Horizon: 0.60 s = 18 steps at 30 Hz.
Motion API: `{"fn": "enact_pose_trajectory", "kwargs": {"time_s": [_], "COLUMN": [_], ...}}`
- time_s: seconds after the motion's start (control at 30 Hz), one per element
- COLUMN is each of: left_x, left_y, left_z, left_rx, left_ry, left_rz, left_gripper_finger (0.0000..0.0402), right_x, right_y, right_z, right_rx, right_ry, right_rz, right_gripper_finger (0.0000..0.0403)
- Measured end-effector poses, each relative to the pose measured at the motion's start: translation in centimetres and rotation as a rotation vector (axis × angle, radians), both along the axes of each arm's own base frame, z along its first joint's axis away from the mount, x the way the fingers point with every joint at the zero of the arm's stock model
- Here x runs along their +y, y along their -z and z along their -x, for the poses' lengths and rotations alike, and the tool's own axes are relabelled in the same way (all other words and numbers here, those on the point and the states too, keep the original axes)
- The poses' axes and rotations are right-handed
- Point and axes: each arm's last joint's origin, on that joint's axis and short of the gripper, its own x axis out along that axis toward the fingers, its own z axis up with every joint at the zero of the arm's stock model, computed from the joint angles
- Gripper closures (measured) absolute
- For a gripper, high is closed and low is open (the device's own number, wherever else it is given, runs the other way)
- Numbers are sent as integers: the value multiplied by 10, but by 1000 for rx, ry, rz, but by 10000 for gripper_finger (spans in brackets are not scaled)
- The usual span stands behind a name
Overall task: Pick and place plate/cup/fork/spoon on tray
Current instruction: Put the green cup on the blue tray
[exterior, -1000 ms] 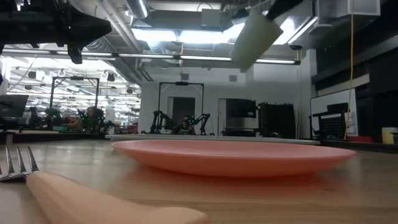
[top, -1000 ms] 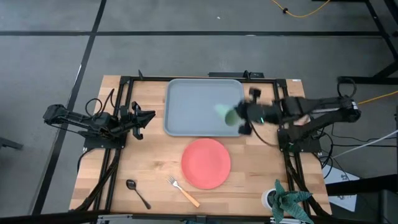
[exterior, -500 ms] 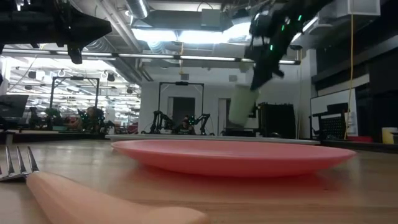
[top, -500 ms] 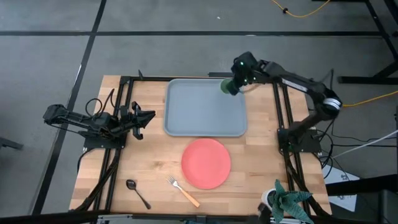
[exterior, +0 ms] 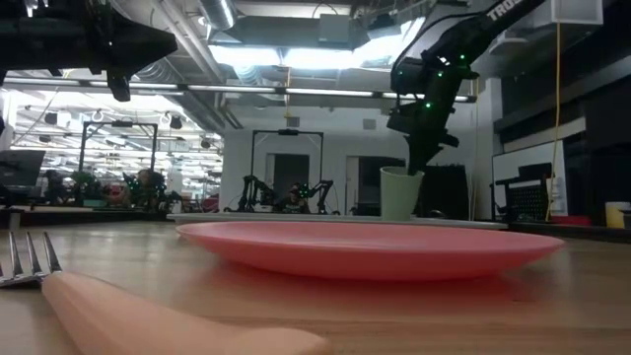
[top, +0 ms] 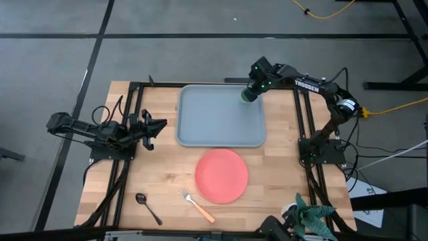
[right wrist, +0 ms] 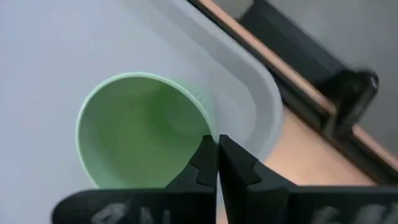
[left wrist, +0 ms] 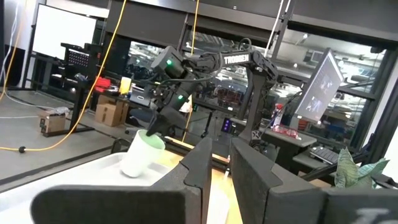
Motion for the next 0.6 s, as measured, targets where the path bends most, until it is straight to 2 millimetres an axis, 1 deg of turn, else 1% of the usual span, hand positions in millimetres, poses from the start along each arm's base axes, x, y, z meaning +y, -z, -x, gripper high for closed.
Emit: {"fn": "enact_pose_trajectory", "kwargs": {"time_s": [0.1, 0.3, 0.6], "left_x": [0, 0, 0], "left_y": [0, 0, 0], "left_z": [0, 0, 0], "left_rx": [0, 0, 0], "left_ry": [0, 0, 0], "left_rz": [0, 0, 0], "left_gripper_finger": [350, 350, 350], "right_x": [-2, -3, -4], "right_y": [-3, -3, -2], "right_z": [5, 6, 11], "right_rx": [18, -14, 11], "right_ry": [25, 8, -2], "right_rz": [-18, -51, -65], "right_gripper_finger": [401, 396, 392]}}
